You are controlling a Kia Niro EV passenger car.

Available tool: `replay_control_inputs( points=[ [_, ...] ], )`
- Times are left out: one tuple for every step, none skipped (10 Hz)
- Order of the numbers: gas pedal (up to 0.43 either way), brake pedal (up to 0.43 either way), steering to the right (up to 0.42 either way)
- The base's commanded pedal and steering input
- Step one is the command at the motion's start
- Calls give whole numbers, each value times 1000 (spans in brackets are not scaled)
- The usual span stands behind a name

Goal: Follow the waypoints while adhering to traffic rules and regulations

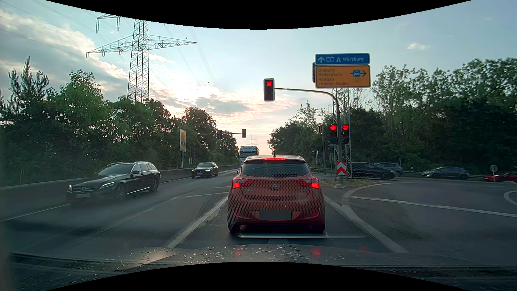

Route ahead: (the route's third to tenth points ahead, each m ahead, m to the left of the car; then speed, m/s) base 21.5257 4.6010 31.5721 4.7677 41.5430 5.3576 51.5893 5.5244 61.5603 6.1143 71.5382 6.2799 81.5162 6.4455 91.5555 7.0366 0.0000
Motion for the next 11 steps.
replay_control_inputs(
  points=[
    [0, 305, -5],
    [0, 305, -5],
    [0, 305, -5],
    [0, 305, -6],
    [0, 305, -5],
    [0, 305, -5],
    [0, 305, -5],
    [0, 305, -5],
    [0, 305, -5],
    [0, 305, -5],
    [0, 311, -6]
  ],
)
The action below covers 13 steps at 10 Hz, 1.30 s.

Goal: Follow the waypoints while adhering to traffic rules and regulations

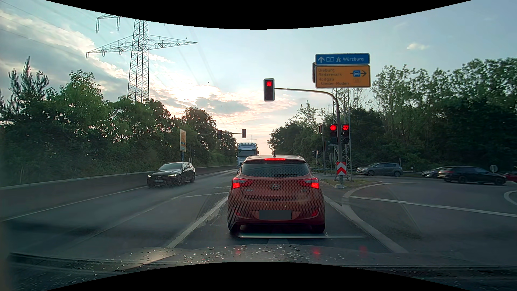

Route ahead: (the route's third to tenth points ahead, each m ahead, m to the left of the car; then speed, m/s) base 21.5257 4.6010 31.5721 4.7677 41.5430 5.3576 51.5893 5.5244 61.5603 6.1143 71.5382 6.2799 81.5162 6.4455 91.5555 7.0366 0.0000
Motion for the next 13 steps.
replay_control_inputs(
  points=[
    [0, 305, -5],
    [0, 305, -5],
    [0, 305, -6],
    [0, 305, -6],
    [0, 305, -5],
    [0, 305, -5],
    [0, 305, -5],
    [0, 305, -6],
    [0, 305, -5],
    [0, 305, -5],
    [0, 305, -5],
    [0, 311, -5],
    [0, 305, -5]
  ],
)
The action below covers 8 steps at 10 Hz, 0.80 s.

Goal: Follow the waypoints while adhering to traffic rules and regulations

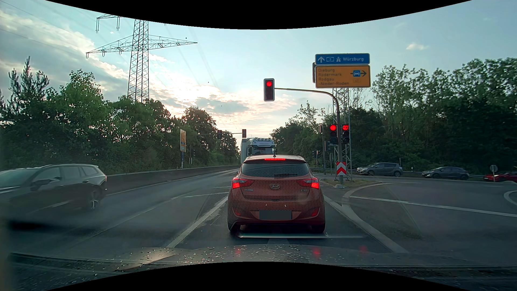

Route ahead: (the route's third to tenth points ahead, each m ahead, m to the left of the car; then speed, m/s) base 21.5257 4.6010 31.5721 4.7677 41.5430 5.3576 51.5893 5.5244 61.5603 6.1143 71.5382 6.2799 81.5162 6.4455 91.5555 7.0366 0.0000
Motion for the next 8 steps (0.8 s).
replay_control_inputs(
  points=[
    [0, 305, -5],
    [0, 305, -5],
    [0, 305, -5],
    [0, 305, -5],
    [0, 305, -5],
    [0, 305, -6],
    [0, 305, -5],
    [0, 305, -5]
  ],
)
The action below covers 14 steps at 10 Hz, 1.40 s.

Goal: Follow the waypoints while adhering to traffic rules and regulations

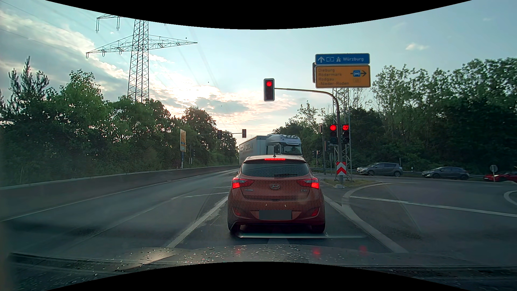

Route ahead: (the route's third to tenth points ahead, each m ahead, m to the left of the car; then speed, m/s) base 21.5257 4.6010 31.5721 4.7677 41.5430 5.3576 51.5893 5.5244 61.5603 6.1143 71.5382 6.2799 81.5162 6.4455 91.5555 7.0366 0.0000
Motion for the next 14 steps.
replay_control_inputs(
  points=[
    [0, 305, -5],
    [0, 305, -5],
    [0, 311, -5],
    [0, 305, -5],
    [0, 305, -5],
    [0, 305, -6],
    [0, 305, -5],
    [0, 305, -5],
    [0, 305, -6],
    [0, 305, -5],
    [0, 305, -6],
    [0, 305, -5],
    [0, 305, -5],
    [0, 305, -6]
  ],
)
